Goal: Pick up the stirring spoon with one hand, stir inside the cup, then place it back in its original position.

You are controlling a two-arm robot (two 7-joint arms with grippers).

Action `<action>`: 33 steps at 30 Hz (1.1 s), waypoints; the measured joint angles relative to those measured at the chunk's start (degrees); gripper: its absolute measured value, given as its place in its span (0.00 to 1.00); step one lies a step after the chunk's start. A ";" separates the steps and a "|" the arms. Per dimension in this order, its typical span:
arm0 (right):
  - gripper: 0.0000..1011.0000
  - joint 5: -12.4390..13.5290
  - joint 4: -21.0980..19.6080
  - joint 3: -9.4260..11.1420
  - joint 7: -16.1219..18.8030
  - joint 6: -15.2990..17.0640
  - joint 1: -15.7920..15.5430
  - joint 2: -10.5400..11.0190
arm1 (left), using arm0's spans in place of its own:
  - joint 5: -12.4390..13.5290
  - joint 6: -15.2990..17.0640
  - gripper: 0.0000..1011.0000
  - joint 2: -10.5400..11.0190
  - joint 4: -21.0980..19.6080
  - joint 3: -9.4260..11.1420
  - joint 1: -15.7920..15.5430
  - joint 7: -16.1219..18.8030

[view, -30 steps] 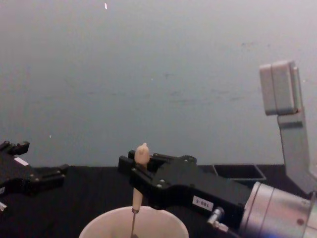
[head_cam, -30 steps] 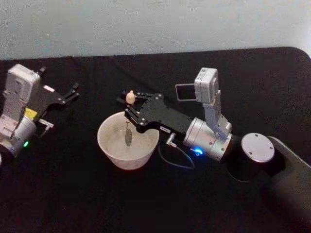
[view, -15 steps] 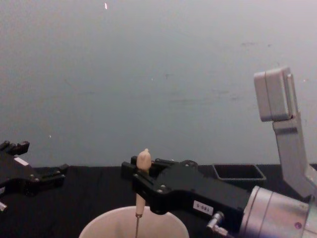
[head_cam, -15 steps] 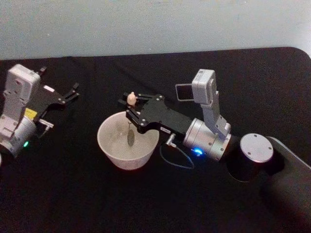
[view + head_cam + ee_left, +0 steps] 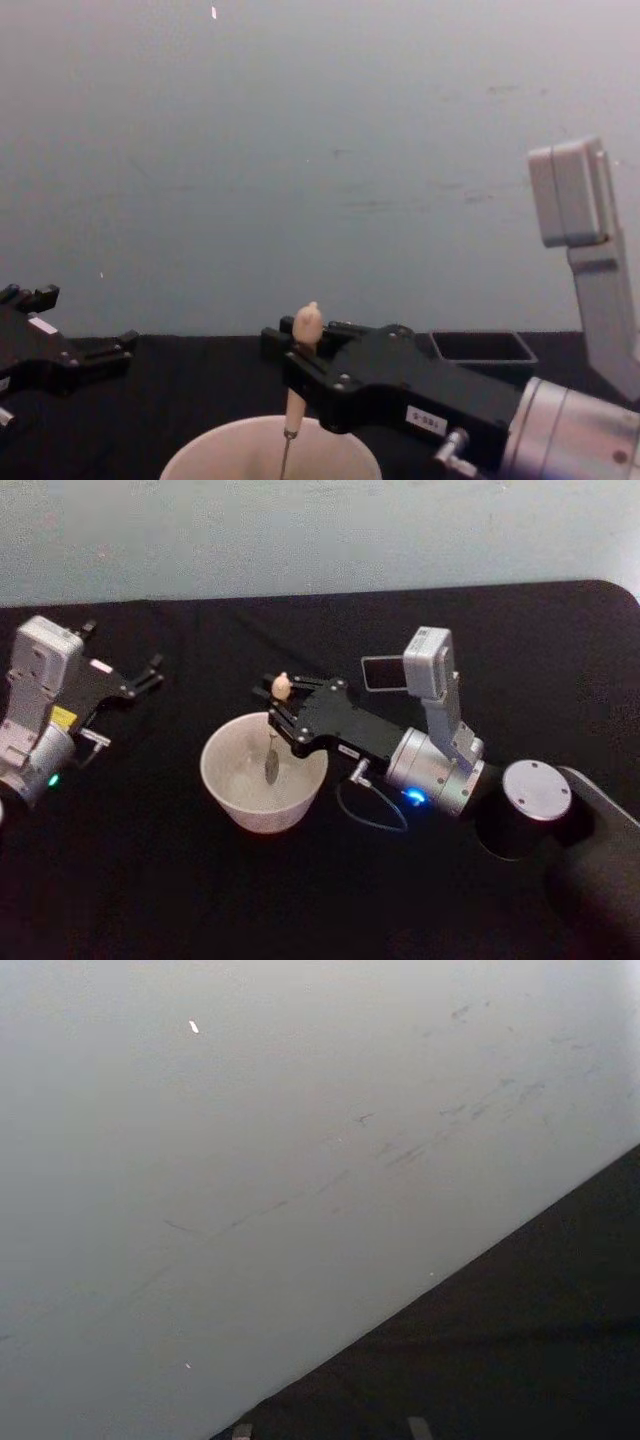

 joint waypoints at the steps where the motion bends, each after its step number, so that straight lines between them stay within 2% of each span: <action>1: 0.16 0.00 -0.16 0.07 -0.01 0.02 -0.11 0.09 | 0.00 0.00 0.99 0.00 0.00 0.00 0.00 0.00; 17: 0.16 0.88 -4.08 1.26 -0.05 0.22 -2.18 1.98 | 0.00 0.00 0.99 0.00 0.00 0.00 0.00 0.00; 33: 0.16 0.98 -7.01 1.07 0.35 0.68 -4.08 3.96 | 0.00 0.00 0.99 0.00 0.00 0.00 0.00 0.00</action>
